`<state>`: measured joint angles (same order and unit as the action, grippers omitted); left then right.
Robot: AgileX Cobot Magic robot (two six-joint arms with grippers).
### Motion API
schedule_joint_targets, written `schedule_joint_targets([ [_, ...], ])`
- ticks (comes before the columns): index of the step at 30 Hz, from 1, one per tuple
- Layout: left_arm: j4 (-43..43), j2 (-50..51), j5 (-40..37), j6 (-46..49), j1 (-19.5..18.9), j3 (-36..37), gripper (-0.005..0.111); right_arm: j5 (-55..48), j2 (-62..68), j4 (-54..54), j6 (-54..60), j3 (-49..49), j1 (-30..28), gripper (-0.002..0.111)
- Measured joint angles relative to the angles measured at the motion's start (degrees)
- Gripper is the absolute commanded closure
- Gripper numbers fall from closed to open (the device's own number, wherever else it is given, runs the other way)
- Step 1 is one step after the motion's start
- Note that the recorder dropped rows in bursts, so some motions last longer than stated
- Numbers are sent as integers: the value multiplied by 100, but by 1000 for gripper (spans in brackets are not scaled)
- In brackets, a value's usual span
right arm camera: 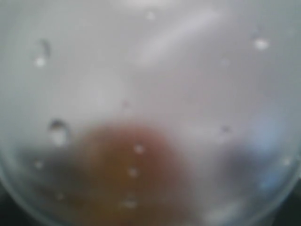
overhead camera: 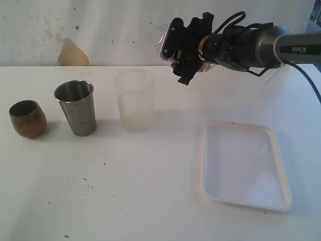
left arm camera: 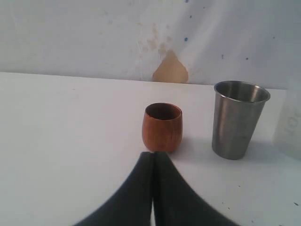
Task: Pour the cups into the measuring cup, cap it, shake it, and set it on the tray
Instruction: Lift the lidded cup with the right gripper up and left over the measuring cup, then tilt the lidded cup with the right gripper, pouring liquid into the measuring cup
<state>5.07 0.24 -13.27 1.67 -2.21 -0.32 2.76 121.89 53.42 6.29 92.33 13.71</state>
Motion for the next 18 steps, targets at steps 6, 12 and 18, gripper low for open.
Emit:
schedule_joint_targets([
  [6, 0, 0, 0, 0, 0, 0, 107, -124, 0, 49, 443, 0, 178, 108],
  [12, 0, 0, 0, 0, 0, 0, 107, -68, 0, 62, 858, 0, 202, 108],
  [18, 0, 0, 0, 0, 0, 0, 107, -79, 0, 62, 1120, 0, 202, 108],
])
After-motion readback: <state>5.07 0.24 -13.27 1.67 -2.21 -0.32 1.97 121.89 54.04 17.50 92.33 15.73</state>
